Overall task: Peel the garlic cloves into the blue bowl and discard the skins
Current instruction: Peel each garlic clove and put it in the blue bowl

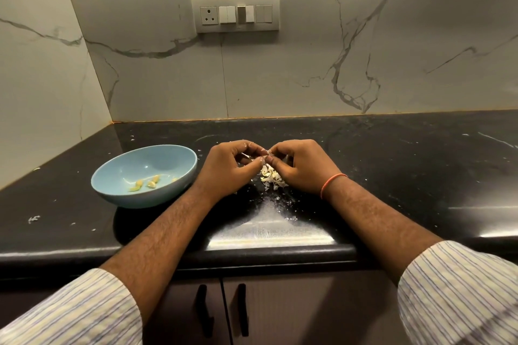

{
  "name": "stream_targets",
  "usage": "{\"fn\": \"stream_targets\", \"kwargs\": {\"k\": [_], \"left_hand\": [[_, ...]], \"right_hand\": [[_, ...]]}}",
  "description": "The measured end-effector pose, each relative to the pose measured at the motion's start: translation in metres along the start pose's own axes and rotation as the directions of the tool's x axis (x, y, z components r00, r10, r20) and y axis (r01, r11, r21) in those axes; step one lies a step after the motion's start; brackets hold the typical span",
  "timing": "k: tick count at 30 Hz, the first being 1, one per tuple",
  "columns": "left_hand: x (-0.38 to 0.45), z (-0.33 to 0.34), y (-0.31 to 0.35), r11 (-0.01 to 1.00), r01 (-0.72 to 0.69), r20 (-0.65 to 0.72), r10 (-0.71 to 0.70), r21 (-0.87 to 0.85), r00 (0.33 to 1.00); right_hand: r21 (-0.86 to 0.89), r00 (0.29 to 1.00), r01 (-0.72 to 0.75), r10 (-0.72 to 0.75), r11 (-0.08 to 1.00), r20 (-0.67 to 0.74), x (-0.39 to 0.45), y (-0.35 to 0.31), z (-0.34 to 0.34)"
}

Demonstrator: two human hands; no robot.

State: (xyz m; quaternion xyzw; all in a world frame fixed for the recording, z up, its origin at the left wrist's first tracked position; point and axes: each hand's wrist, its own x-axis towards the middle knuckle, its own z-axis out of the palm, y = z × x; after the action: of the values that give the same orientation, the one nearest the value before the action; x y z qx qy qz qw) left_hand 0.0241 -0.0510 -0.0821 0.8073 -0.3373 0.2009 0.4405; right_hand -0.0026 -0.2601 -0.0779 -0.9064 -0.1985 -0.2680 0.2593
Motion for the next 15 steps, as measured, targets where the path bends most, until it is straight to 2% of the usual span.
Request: {"fn": "stream_targets", "kwargs": {"k": [10, 15], "left_hand": [[0.0031, -0.0008, -0.0057, 0.998, 0.056, -0.041, -0.056, 0.009, 0.998], [0.0012, -0.0002, -0.0022, 0.999, 0.034, -0.032, -0.033, 0.005, 0.999]], "right_hand": [[0.137, 1.0, -0.006, 0.007, 0.991, -0.002, 0.0021, 0.0038, 0.0018], [0.034, 0.997, 0.024, -0.021, 0.999, -0.078, 0.0024, 0.0023, 0.0044]]}}
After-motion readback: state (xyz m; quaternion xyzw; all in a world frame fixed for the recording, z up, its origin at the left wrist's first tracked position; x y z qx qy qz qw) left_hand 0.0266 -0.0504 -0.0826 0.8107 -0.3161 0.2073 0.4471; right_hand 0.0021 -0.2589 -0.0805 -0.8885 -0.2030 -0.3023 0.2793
